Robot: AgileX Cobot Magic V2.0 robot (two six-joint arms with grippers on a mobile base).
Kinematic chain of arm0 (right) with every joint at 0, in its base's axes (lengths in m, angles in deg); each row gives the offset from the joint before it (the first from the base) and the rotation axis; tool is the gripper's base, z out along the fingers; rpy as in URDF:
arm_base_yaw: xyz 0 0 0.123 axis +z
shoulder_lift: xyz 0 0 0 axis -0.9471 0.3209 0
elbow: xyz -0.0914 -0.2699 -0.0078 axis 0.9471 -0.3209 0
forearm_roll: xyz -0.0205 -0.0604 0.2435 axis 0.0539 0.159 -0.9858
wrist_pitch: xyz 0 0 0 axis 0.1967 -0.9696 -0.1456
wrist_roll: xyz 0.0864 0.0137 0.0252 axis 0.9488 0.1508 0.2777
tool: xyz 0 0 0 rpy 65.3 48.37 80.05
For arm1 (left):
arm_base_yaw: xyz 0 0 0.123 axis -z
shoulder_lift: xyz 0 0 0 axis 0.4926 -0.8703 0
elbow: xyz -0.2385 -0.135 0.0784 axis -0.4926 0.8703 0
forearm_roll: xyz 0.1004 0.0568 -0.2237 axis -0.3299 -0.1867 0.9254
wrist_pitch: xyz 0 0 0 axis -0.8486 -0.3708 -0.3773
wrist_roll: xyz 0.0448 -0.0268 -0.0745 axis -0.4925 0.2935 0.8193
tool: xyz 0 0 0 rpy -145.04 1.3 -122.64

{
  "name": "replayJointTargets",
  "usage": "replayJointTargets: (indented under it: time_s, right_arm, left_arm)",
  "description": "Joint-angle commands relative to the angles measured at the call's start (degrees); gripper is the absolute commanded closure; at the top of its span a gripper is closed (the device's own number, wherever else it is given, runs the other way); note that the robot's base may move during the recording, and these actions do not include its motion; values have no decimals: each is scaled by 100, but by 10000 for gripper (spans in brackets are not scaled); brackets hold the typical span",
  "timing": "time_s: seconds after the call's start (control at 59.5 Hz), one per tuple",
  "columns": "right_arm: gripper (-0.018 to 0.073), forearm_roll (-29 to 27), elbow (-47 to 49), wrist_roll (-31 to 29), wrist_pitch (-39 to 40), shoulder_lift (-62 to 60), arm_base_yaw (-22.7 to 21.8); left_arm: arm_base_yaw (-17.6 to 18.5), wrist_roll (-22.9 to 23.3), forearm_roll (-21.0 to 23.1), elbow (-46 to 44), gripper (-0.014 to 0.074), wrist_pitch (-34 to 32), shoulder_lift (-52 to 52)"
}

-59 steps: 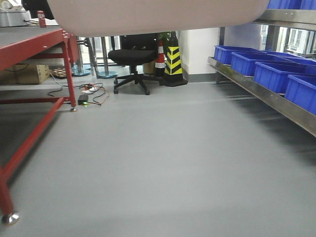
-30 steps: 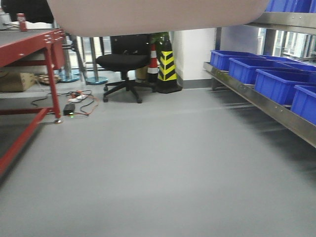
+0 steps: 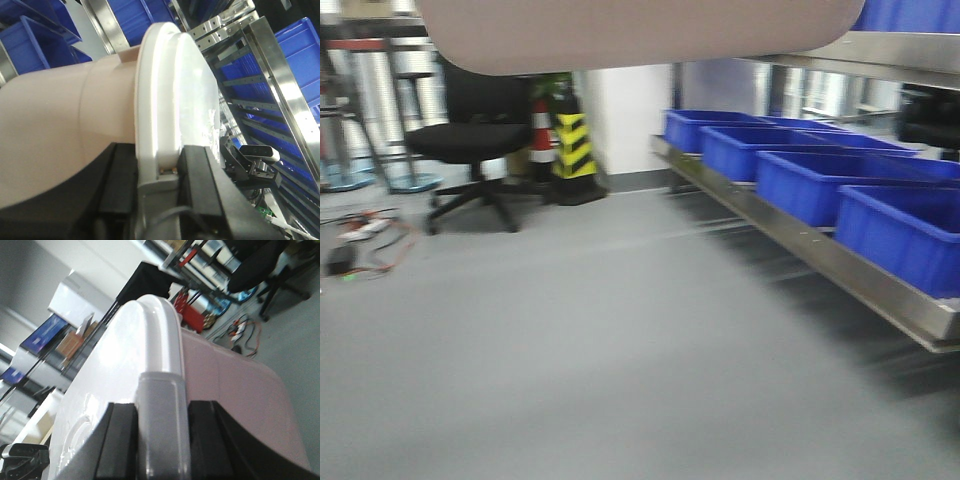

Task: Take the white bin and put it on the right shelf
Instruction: 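Hold the bin while the base drives to the blue-crate shelving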

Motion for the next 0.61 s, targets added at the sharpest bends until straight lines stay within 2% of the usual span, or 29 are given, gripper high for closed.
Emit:
replayJointTargets:
  time_s: [0.0, 0.588]
  right_arm:
    - [502, -739, 248, -34, -573, -217, 75]
    - [502, -739, 248, -34, -578, -217, 75]
  left_arm:
    - [131, -98, 485, -205, 713, 1162, 242]
    - [238, -98, 485, -205, 713, 1149, 242]
